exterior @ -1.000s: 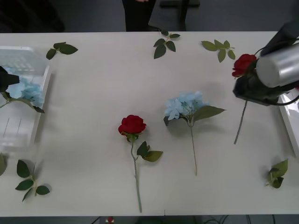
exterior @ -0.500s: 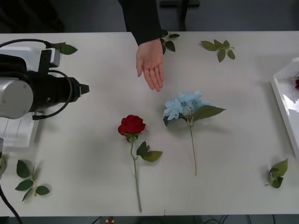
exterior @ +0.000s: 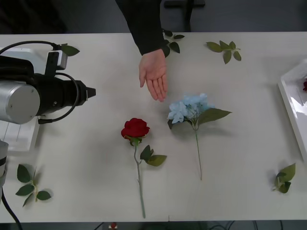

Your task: Place the red flowers into the right box and the blue flowers into the left box. If a person shows an open palm, hand one flower to the person first, then continue sorting.

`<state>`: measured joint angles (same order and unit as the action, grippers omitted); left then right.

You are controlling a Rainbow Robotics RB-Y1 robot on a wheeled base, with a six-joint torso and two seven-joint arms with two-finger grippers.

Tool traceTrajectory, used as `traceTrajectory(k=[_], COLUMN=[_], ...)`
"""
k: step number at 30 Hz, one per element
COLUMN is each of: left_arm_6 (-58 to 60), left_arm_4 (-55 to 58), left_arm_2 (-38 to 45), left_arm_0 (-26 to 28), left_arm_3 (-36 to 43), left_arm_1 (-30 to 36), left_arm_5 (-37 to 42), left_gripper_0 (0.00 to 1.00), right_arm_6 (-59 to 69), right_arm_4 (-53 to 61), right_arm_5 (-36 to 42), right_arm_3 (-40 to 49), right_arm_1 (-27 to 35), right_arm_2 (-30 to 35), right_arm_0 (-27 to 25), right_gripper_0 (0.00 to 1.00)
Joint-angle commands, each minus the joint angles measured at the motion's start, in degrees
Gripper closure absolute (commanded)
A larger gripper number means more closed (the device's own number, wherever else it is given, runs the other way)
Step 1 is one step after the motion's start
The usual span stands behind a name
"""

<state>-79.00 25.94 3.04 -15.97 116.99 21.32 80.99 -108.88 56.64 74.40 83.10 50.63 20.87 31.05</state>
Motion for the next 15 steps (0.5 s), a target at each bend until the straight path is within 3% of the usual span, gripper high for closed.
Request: traceTrajectory(k=[1,7,15], left_arm_6=[0.8,0.8,1.0], left_arm_4=[-0.5,-0.6,-0.7], left_arm_2=[1.4,1.4,1.4], left_arm_0=[0.3,0.2,0.2], left_arm_3=[1.9,1.9,1.9], left_arm_1=[1.1,1.1,1.4], left_arm_5=[-0.5,-0.5,-0.5], left_gripper_0=[0.00,0.00,0.00], right_arm_6=[-9.2,-21.1,-30.1], right_arm_4=[5.8,18.9,28.4], right_arm_5=[-11.5,-33.9,-50.6], right_arm_3=[1.4,2.6,8.7], right_arm_1=[-3.4,-7.2,-9.6], right_arm_2=[-2.8,-12.5,-24.0], right_arm_0=[0.4,0.4,0.4], right_gripper_0=[1.00,1.00,1.00])
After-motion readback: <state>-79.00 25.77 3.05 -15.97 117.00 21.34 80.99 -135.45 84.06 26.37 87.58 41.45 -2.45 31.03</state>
